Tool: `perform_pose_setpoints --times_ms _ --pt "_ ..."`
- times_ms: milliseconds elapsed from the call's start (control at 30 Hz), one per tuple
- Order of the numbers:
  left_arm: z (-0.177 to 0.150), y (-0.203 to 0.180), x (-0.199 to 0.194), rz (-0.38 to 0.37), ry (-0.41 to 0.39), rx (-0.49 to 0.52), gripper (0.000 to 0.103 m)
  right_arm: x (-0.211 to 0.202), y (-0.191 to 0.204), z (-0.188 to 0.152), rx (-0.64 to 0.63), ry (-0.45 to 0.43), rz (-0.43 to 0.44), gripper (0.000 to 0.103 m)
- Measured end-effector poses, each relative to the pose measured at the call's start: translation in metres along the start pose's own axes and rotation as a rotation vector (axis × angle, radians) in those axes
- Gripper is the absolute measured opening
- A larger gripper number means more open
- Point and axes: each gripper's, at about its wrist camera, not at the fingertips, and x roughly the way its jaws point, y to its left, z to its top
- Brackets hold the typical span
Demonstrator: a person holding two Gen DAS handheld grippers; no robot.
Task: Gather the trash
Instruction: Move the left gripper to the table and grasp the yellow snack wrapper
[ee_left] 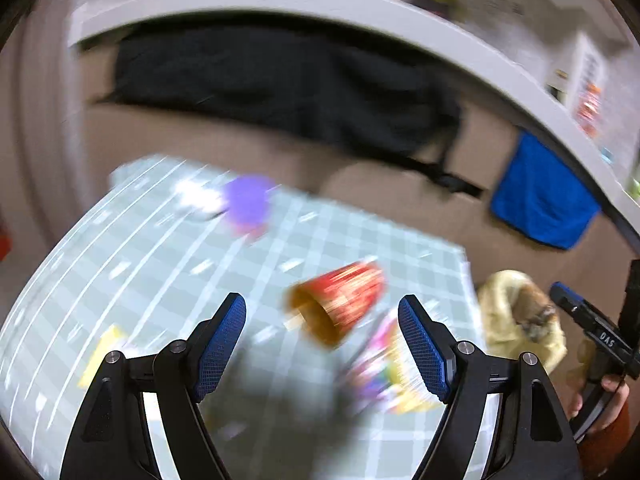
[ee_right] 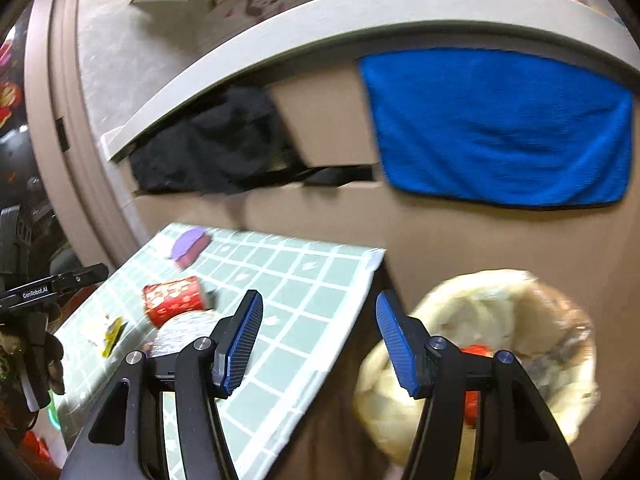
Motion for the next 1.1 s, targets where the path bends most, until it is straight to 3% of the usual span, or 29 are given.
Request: perform_pose_setpoints --times_ms 200,433,600,700,900,933,1000,1033,1100 --pt "-0.048 0.084 -0.032 0.08 0.045 -0.263 0.079 0.027 0.038 -0.004 -0.046 0.053 0.066 0.057" --pt "-0.069 0.132 -0.017 0.177 0.02 -0.427 0.079 0.039 0.063 -0.01 -0.077 0.086 0.098 0.057" --pt "-0.063 0.142 0.02 0.155 0.09 -0.444 0.079 0.033 0.062 -0.015 -0.08 0.086 0.072 0.057" --pt "-0.056 0.134 0.031 0.146 0.091 -0.407 0.079 0.032 0.056 -0.017 -0.065 0.092 0.061 0.057" --pt "-0.051 0.132 0.036 0.16 0.093 -0.433 0.078 0.033 0.055 -0.025 -0.049 0.106 0.073 0.057" --pt "-0.051 0.135 0.036 0.149 0.09 -0.447 0.076 0.034 0.058 -0.026 -0.055 0.114 0.083 0.057" --pt "-0.053 0.139 0.035 0.122 0.1 -0.477 0.048 0.039 0.064 -0.029 -0.07 0.129 0.101 0.057" --pt "-0.054 0.141 0.035 0.1 0.099 -0.488 0.047 0.042 0.067 -0.03 -0.075 0.138 0.112 0.057" --pt "-0.053 0.138 0.033 0.072 0.092 -0.467 0.03 0.049 0.071 -0.031 -0.072 0.163 0.138 0.057"
